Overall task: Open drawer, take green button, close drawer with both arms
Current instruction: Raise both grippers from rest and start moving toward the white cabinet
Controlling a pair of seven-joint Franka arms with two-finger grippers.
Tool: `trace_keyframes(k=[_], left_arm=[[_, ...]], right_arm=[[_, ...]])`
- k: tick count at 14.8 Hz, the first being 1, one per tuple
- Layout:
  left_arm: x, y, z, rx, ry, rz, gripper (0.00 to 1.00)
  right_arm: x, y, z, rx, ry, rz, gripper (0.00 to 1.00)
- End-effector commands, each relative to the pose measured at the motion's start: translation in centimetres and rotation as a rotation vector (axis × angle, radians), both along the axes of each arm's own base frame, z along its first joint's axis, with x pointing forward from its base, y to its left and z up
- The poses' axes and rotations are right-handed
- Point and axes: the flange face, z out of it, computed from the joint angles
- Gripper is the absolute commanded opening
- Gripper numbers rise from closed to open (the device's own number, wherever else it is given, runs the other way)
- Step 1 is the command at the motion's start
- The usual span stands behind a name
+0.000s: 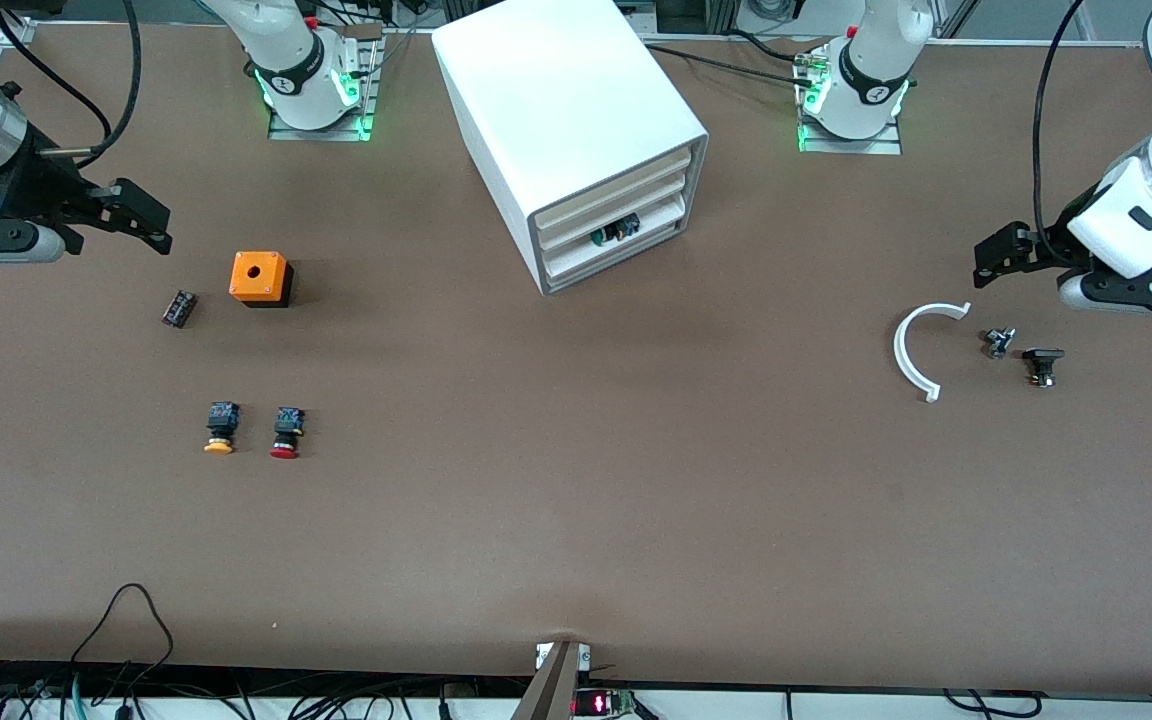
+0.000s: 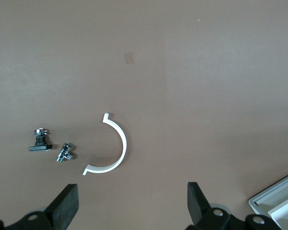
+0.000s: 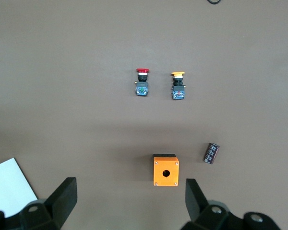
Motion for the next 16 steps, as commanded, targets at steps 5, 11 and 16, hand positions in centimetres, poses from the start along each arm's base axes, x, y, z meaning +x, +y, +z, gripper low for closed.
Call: trace_keyframes(k=[5,11,16], left_arm=[[-0.4,-0.3,0.5,0.009,-0.006,0.0,1.0],[-0.3,-0.6,0.0,-0.006,0.04,-0.017,1.0],[-0.3,-6.0,-1.4,-0.007,0.285,-0.118,1.0]], right_arm=[[-0.5,-0.1,1.3,-0.008,-0.007,0.001,1.0],[-0.3,-0.4,-0.9,-0.01,0.052,0.041,1.0],[1.6,-0.3,-5.5,0.001,0.133,0.026,1.0]])
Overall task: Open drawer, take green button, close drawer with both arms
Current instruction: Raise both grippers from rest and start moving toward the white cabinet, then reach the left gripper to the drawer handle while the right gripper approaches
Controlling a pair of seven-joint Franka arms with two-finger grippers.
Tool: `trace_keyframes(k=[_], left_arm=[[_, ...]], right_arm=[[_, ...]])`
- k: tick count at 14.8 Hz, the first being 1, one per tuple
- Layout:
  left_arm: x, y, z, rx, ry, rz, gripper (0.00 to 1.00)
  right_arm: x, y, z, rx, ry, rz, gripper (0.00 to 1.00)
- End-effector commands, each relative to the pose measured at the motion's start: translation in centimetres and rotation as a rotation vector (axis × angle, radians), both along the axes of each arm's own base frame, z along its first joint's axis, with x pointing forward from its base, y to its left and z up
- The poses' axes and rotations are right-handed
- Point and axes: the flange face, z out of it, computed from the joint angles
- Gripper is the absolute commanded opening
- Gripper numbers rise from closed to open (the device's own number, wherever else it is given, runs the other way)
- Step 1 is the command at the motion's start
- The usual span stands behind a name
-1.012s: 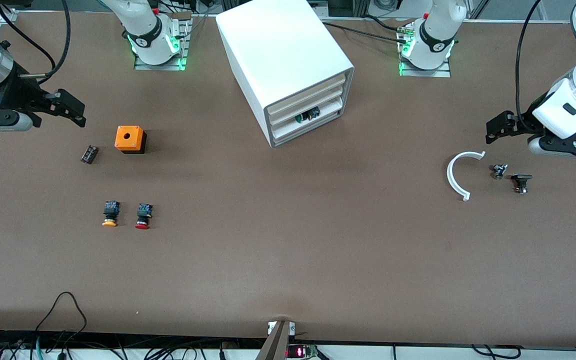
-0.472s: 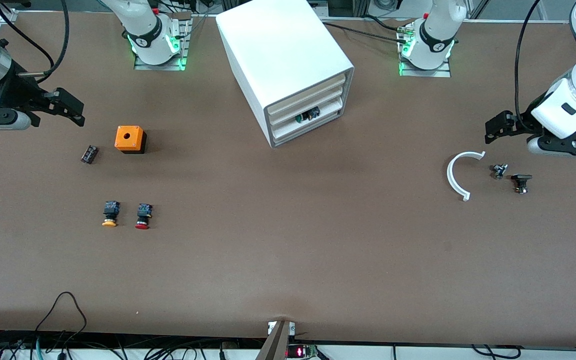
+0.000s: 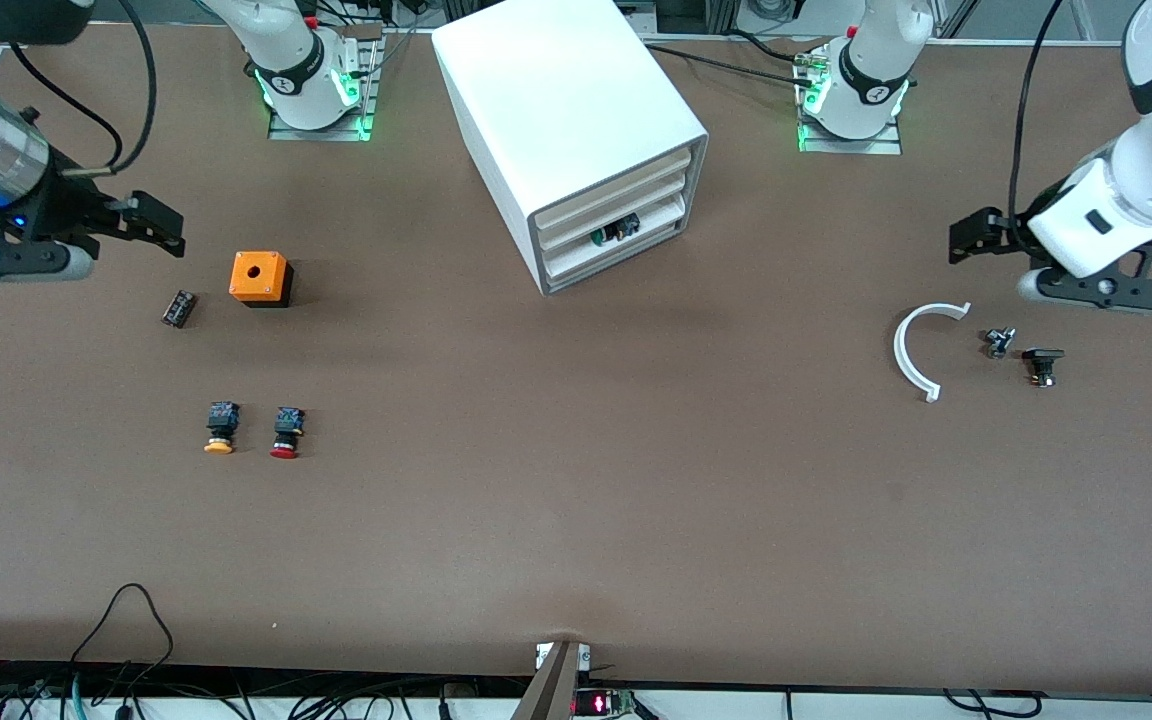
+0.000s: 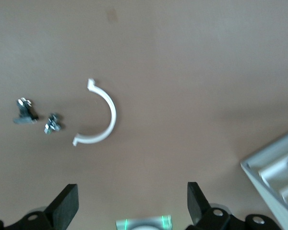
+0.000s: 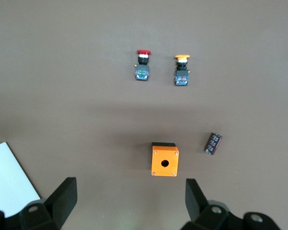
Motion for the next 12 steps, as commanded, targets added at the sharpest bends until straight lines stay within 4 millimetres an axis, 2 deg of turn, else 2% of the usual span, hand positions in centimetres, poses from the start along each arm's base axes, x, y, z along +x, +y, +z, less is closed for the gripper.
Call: trace_keyframes(k=[1,4,6,8,12], left_arm=[[0.8,-4.0,-0.2,-0.014,0.116,-0.078,1.0],[0.8,-5.7,-0.7,-0.151,0.157,-0.07,1.0],[1.2,-7.0,-2.1,-0.287,0.213,-0.055,1.0],[1.7,-8.6,-4.5,-0.389,0.281,-0.041,1.0],[0.8,-11.9,-11.8,-0.51,0.473,-0.023,1.0]], right_arm=[[0.9,-0.1,-2.2,0.003,0.033,0.0,1.0],[2.2,-0.1,-4.7,0.013,0.041,-0.002,1.0],[3.2,-0.2,-6.8,0.02,0.044,-0.005,1.0],[3.9,-0.1,-8.4,0.021,0.041,-0.037,1.0],[4.0,0.6,-12.2,0.023,0.014,-0.079,1.0]])
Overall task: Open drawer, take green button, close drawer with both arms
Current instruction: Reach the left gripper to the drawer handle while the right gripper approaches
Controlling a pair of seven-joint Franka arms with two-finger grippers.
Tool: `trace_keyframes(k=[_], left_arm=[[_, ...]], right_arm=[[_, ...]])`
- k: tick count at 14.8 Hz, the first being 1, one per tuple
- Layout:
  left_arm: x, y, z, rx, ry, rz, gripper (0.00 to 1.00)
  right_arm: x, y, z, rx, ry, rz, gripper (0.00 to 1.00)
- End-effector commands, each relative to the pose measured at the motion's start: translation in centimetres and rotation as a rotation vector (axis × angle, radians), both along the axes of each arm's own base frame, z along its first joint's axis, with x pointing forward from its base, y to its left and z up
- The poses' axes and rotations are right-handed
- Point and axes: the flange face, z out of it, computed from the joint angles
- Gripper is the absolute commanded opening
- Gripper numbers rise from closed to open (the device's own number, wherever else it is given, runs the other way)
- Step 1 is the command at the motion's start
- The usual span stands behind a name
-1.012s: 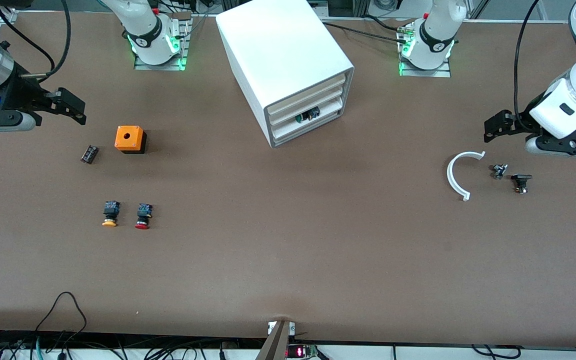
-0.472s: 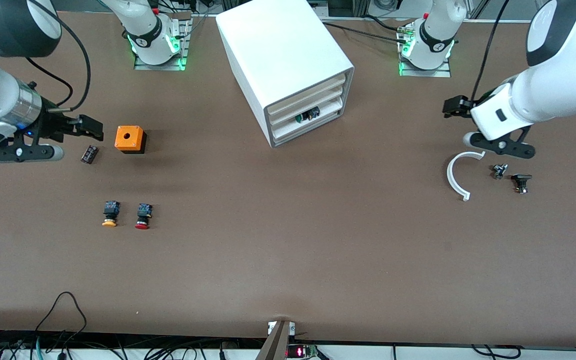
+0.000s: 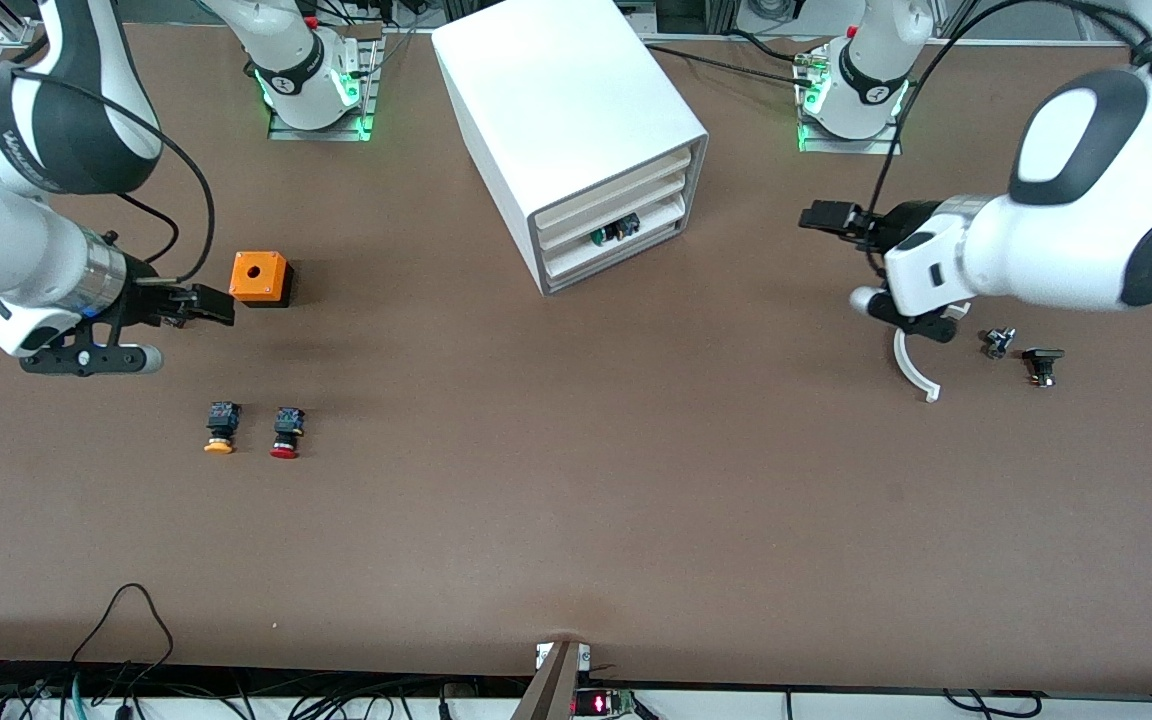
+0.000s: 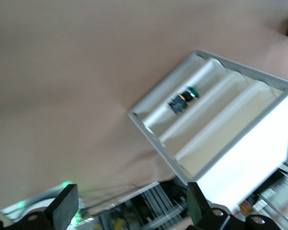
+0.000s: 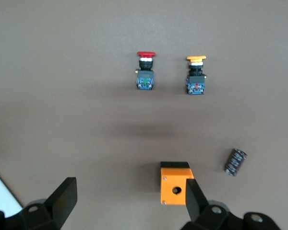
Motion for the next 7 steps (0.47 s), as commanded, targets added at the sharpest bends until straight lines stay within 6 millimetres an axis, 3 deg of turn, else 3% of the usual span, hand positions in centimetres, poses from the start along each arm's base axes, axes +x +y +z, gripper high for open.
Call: trace_keyframes(k=[1,3,4,7], left_arm=[[-0.6,-2.3,-4.6,-0.101,0.096,-0.035,1.0],[-0.5,-3.4,-7.8,-0.167,0.015,-0.088,1.0],[-0.6,-3.6,-10.5,-0.216,-0.034,-0.118,1.0],[-2.8,-4.0,-16.7,-0.41,-0.136,-0.078,1.0]], right_arm=[[-0.5,0.7,-2.3,0.0,-0.029,-0.037,1.0],[-0.2,1.3,-4.2,0.001,-0.022,-0.057,1.0],[0.0,1.7,-4.8,0.0,-0.021,-0.088,1.0],[0.2,3.7,-5.9,-0.001,-0.032,-0.132,1.0]])
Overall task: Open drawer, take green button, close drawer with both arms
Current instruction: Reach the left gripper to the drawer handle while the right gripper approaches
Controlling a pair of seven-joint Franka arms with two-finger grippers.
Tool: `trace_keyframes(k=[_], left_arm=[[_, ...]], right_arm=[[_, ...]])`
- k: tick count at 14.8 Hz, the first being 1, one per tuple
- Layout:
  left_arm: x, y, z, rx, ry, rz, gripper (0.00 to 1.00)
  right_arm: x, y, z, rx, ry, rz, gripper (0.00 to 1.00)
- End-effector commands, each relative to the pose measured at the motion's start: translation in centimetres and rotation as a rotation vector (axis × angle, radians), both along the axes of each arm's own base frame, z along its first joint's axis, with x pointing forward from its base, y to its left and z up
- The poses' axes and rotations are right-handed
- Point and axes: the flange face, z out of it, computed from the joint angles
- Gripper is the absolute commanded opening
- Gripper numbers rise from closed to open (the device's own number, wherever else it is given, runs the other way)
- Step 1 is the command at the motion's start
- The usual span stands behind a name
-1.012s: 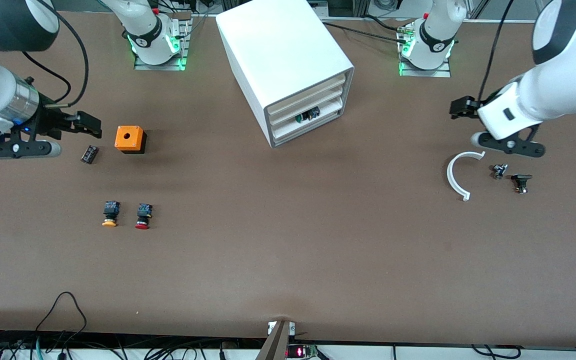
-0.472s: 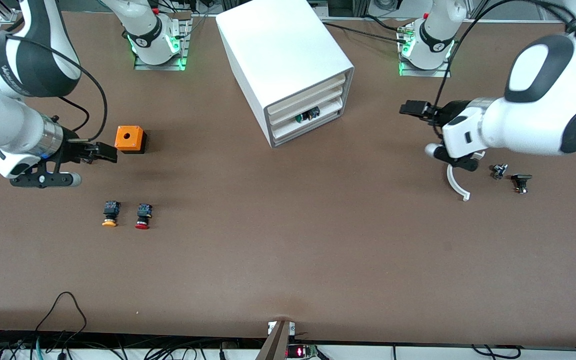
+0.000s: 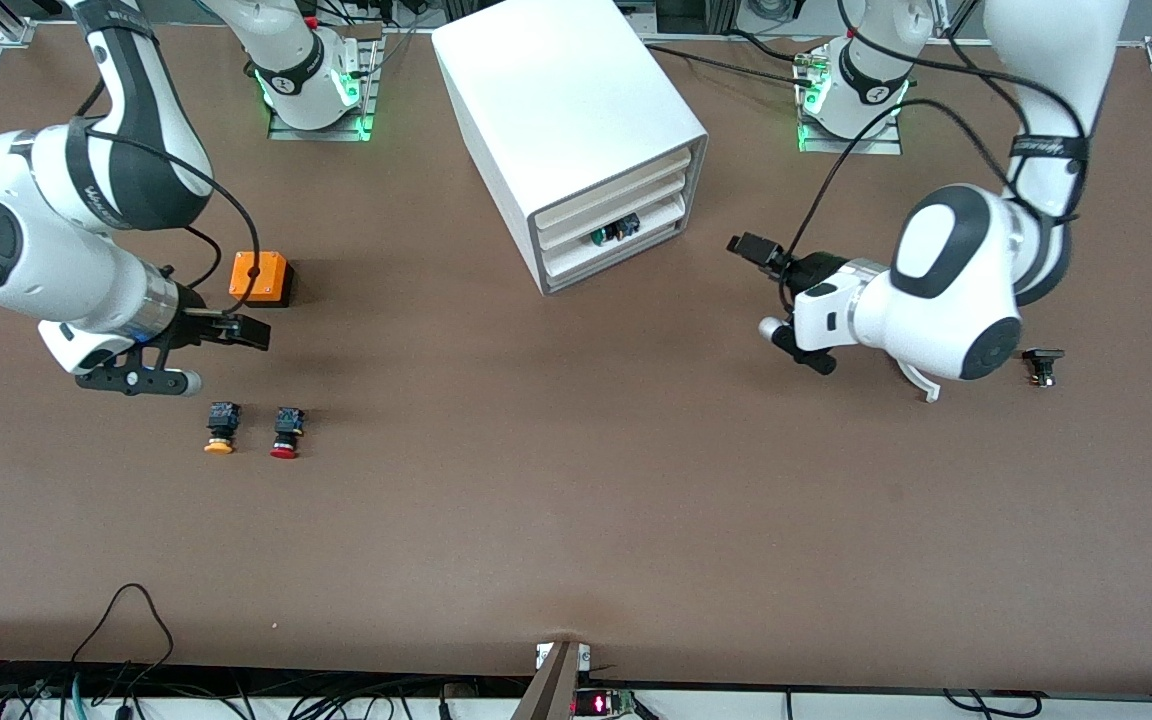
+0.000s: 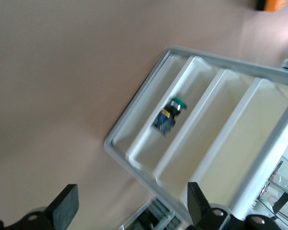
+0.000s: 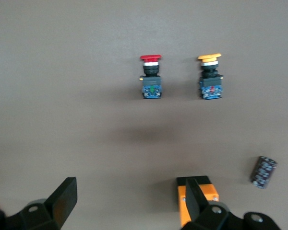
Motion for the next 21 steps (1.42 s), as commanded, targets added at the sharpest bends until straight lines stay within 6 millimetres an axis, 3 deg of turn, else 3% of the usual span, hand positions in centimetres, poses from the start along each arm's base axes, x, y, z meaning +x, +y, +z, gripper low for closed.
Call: trace_keyframes(k=[1,5,9,14,21], left_arm=[[-3.4,0.2,-4.7,-0.197,-0.028,0.08,1.0],[-5.9,-0.1,-7.0,-0.258,0.034,0.123,1.0],[-8.6,-2.3,-9.1,-0.233,0.042,0.133,1.0],[-12.5,-3.4,-12.3,-0.352,0.031,0.217,0.99],[-14.1,-4.0,-14.4,-0.354,0.019,0.173,0.95]], right_arm=[[-0.1,1.5,-0.8,-0.002,-0.015,-0.047,1.0],[-1.0,4.4,-2.6,-0.006,-0.021,-0.106,1.0],[-1.8,8.5,-4.3,-0.027,0.006,-0.215,1.0],[-2.1,10.8,-5.9,-0.029,0.007,-0.272,1.0],[-3.2,15.4,-7.2,-0.037,0.003,-0.355,1.0]])
